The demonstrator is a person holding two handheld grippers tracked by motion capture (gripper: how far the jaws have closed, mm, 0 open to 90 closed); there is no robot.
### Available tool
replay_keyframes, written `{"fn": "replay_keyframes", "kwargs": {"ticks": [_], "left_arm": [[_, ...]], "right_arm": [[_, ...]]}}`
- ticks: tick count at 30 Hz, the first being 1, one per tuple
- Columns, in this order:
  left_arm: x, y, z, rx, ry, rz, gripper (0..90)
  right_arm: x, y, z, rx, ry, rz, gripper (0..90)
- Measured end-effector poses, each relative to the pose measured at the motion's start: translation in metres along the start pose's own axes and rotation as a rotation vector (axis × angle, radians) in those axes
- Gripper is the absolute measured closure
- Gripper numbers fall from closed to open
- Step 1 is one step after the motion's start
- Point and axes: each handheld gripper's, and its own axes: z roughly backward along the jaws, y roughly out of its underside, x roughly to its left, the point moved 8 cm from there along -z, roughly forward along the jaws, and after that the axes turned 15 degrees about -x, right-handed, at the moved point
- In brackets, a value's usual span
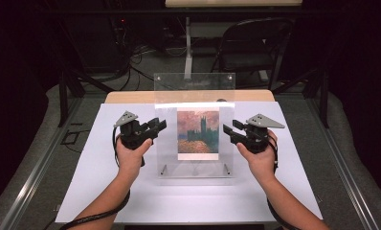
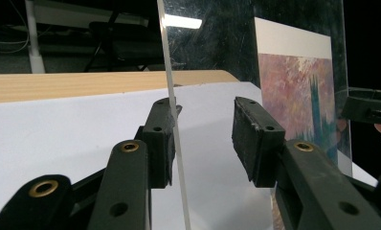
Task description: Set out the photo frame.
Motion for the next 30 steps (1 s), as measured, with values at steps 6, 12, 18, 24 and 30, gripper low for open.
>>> {"fn": "replay_keyframes", "kwargs": {"ticks": [6,12,18,24,30], "left_arm": [[-0.004,-0.001,0.008,0.007,0.017,-0.009,62.7],[-0.009,-0.002,0.015,0.013,0.033,-0.019,64.5],[-0.015,-0.001,0.023,0.02,0.034,-0.044,65.2],[-0.021,0.0,0.032,0.022,0.041,-0.07,65.8],[-0.025,0.003,0.043,0.016,0.074,-0.059,68.0]], "right_arm": [[0.003,-0.002,0.008,0.007,-0.007,0.011,58.4],[0.006,-0.003,0.015,-0.001,-0.015,0.012,61.0],[0.011,-0.004,0.024,-0.004,-0.022,0.036,62.7],[0.016,-0.004,0.034,-0.004,-0.025,0.06,65.0],[0.022,-0.003,0.045,-0.013,-0.037,0.076,67.8]]}}
